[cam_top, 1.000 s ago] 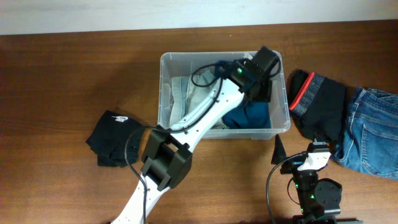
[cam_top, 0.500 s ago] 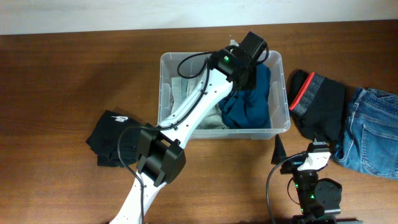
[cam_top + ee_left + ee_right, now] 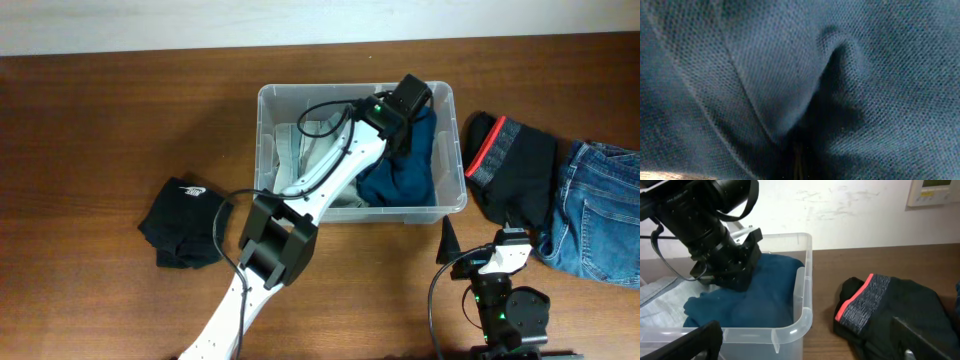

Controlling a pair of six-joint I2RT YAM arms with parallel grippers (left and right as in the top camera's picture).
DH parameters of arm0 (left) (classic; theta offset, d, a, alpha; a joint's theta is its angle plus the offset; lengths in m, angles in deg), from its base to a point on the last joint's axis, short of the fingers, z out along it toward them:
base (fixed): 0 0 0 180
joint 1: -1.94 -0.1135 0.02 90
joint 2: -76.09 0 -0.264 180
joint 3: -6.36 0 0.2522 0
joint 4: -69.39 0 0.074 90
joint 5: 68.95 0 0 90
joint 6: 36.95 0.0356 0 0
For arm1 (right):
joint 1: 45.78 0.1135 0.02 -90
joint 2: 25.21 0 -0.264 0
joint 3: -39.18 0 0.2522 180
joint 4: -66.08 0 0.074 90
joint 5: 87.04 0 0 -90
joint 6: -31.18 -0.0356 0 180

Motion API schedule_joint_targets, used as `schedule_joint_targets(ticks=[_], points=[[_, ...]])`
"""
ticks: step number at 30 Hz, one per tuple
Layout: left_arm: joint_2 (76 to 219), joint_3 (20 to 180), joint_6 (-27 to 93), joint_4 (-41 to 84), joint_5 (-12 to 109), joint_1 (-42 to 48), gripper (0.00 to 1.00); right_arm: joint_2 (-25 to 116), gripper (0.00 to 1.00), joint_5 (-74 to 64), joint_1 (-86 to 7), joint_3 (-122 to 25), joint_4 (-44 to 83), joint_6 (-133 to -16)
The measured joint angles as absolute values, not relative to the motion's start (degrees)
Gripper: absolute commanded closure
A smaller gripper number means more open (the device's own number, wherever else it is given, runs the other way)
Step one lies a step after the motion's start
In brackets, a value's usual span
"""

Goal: Pack container
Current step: 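Push and tuck the teal shirt down inside the container with the left gripper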

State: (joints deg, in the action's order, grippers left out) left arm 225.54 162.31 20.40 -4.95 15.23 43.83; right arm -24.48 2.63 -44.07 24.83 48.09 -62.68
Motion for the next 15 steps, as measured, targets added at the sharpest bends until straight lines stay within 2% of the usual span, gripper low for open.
schedule_joint_targets(ticks=[8, 11, 15], points=[[226.94, 166.05, 22.22, -9.12, 15.03, 43.87, 0.99, -24.48, 0.02, 2.63, -44.07, 24.83, 48.07, -62.65], [228.56, 174.05, 22.94, -18.22, 14.97, 43.87, 0.99, -24.48, 0.02, 2.63, -44.07, 24.83, 48.07, -62.63], [228.82, 182.20, 23.49, -24.25, 13.65, 43.83, 0.99, -24.48, 0.02, 2.63, -44.07, 24.83, 48.09, -62.63]])
